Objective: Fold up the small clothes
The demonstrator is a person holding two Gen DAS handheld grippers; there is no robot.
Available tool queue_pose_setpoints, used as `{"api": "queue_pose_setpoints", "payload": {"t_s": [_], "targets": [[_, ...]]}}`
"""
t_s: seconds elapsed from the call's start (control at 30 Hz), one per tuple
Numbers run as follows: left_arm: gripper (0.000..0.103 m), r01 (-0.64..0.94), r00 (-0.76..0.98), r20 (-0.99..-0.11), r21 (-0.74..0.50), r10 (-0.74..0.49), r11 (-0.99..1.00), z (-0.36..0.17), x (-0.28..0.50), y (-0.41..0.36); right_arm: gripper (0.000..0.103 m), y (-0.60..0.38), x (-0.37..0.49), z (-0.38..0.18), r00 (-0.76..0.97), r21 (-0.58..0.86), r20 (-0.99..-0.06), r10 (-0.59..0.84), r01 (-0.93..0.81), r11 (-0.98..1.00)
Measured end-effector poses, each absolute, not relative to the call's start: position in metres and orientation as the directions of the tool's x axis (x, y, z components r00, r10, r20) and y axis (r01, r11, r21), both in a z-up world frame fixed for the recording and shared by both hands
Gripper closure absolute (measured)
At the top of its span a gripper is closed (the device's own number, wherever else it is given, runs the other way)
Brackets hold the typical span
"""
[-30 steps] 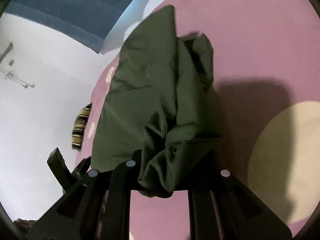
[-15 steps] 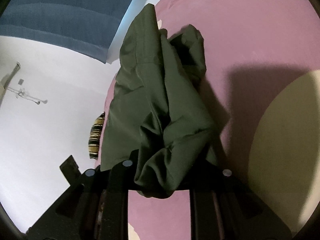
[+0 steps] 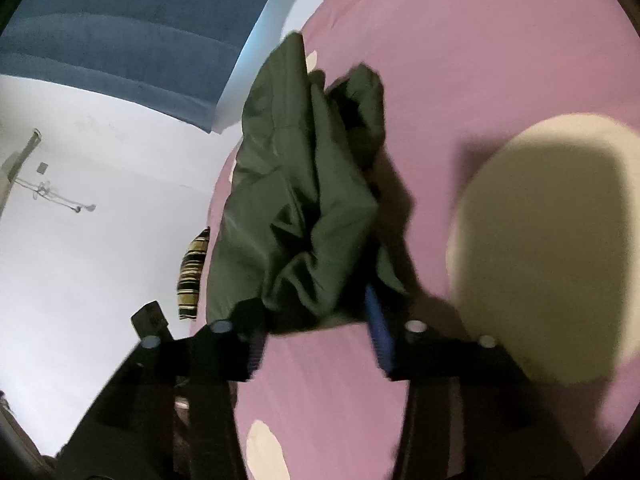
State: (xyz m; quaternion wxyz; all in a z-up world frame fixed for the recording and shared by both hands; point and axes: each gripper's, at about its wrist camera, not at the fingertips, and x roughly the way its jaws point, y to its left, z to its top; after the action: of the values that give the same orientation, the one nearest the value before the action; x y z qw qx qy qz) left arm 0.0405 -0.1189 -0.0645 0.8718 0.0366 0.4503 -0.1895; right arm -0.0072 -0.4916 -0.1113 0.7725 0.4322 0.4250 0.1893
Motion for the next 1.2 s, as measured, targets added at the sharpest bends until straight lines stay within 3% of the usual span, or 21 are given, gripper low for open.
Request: {"api": "queue_pose_setpoints", "payload": {"t_s": [0.1, 0.33, 0.73, 1.0, 1.07, 1.2], "targets": [[0.017, 0.442, 0.469, -0.772, -0.217, -0.430, 0.870, -0.049, 0.027, -0.100, 0.028, -0.505, -0.020, -0.098, 0.595, 0.804, -0.517, 0.615, 0.092, 0.587], [0.017, 0.468, 0.471, -0.664, -0.370, -0.580, 0.803, -0.009, 0.071, -0.082, 0.020, -0.528, 0.020, -0.087, 0.600, 0.805, -0.503, 0.623, 0.063, 0.590], [0.017, 0.417, 0.426, -0.704, -0.405, -0.569, 0.814, -0.037, 0.217, -0.130, 0.016, -0.513, 0.158, -0.110, 0.478, 0.805, -0.514, 0.712, -0.017, 0.593], [0.016, 0.393, 0.376, -0.735, -0.424, -0.564, 0.816, -0.052, 0.250, -0.145, 0.012, -0.504, 0.199, -0.112, 0.443, 0.796, -0.533, 0.721, -0.025, 0.604], [0.017, 0.369, 0.357, -0.747, -0.438, -0.560, 0.820, -0.056, 0.253, -0.144, 0.016, -0.503, 0.202, -0.113, 0.435, 0.789, -0.545, 0.717, -0.023, 0.614], [0.032, 0.342, 0.354, -0.763, -0.433, -0.541, 0.834, -0.062, 0.257, -0.145, 0.058, -0.497, 0.204, -0.119, 0.402, 0.787, -0.561, 0.723, -0.010, 0.616]]}}
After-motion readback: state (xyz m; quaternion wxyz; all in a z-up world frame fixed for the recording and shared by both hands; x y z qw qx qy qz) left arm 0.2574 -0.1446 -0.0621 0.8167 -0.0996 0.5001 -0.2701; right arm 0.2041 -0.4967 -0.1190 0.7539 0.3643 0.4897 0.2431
